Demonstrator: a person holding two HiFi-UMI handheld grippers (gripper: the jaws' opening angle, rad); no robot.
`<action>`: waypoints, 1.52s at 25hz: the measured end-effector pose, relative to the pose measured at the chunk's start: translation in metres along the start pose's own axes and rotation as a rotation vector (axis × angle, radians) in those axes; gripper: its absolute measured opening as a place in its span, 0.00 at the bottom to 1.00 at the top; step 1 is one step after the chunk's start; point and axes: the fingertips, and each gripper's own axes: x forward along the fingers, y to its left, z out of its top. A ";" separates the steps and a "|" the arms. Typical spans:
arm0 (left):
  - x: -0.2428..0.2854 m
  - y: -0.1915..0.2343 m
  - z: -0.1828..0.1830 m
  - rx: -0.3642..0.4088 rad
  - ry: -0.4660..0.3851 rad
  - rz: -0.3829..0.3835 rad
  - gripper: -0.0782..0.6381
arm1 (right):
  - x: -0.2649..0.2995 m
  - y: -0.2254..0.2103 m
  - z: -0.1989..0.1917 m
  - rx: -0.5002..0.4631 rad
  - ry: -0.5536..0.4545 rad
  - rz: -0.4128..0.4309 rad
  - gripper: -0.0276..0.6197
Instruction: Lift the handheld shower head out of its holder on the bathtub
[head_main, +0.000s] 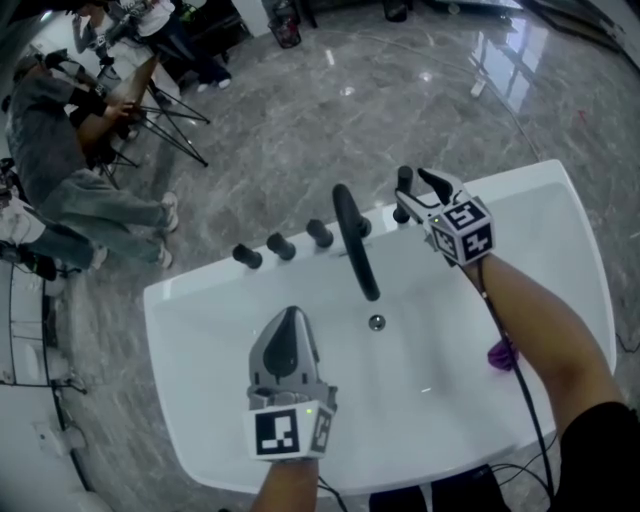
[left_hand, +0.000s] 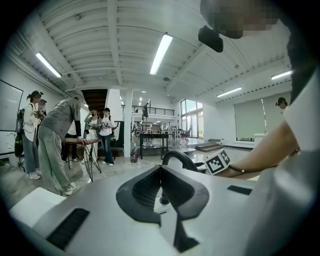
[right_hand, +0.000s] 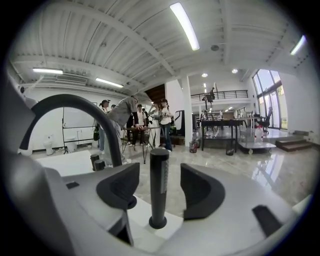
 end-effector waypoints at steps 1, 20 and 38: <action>-0.001 0.001 0.000 0.004 0.002 -0.002 0.12 | 0.002 0.000 0.000 0.008 -0.002 -0.001 0.42; -0.015 0.029 -0.021 0.038 0.034 0.010 0.12 | 0.025 0.005 -0.011 0.023 0.012 -0.023 0.25; -0.032 0.049 -0.013 0.025 0.029 0.040 0.12 | 0.015 0.027 0.038 -0.057 -0.048 0.000 0.25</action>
